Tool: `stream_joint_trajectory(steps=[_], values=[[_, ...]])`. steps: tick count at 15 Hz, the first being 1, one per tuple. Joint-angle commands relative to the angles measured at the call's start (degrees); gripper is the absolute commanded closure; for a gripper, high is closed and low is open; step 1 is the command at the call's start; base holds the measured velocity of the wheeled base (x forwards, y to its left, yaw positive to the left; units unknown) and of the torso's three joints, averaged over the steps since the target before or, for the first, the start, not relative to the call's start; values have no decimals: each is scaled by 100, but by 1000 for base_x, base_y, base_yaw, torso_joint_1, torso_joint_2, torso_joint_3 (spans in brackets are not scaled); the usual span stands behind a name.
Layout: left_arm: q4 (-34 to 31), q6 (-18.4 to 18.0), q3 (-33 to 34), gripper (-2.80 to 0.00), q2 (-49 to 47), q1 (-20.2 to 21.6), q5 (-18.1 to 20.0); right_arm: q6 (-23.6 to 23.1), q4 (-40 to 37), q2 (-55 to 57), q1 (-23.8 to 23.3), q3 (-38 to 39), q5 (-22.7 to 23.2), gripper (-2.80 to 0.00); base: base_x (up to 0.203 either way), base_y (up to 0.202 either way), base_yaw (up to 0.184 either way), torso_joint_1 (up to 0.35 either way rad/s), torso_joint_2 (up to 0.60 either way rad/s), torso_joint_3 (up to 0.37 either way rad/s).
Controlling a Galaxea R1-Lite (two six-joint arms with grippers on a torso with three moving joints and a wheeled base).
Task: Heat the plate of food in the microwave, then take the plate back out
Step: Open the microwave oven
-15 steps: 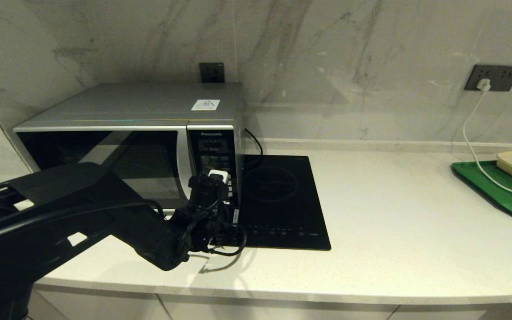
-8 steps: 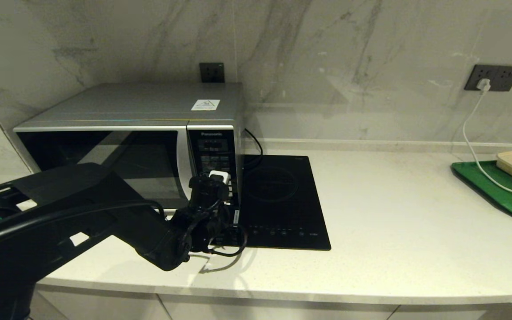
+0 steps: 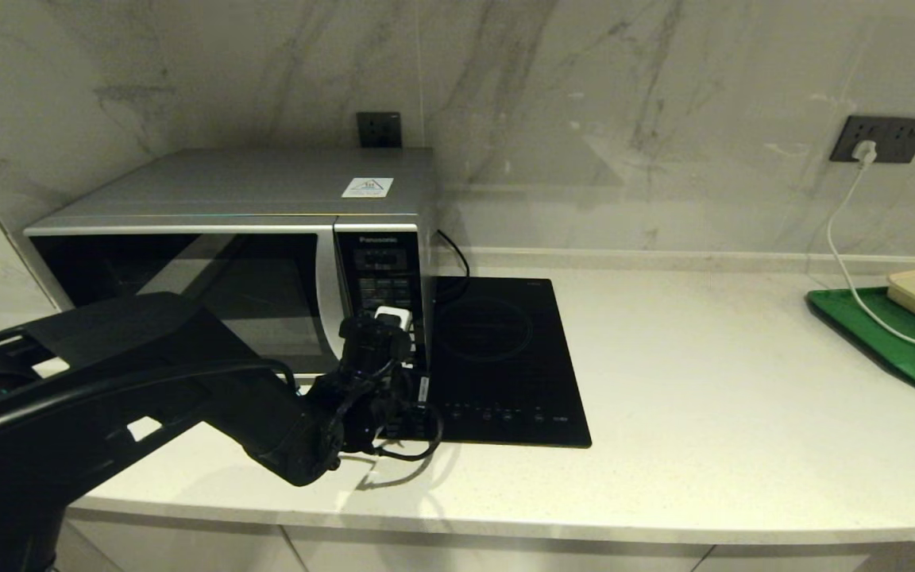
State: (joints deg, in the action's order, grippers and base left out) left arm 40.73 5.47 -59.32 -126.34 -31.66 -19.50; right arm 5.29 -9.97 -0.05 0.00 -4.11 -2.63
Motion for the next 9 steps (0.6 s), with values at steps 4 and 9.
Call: stream_joint_trajectory(steps=[4, 9], values=[[23, 6, 8, 0, -75, -16, -16, 7, -5, 5, 0, -2, 0, 0, 0, 0, 0, 0, 0, 0], [23, -29, -71, 0, -92, 19, -53, 3, -5, 5, 2, -2, 0, 0, 0, 0, 0, 0, 0, 0]])
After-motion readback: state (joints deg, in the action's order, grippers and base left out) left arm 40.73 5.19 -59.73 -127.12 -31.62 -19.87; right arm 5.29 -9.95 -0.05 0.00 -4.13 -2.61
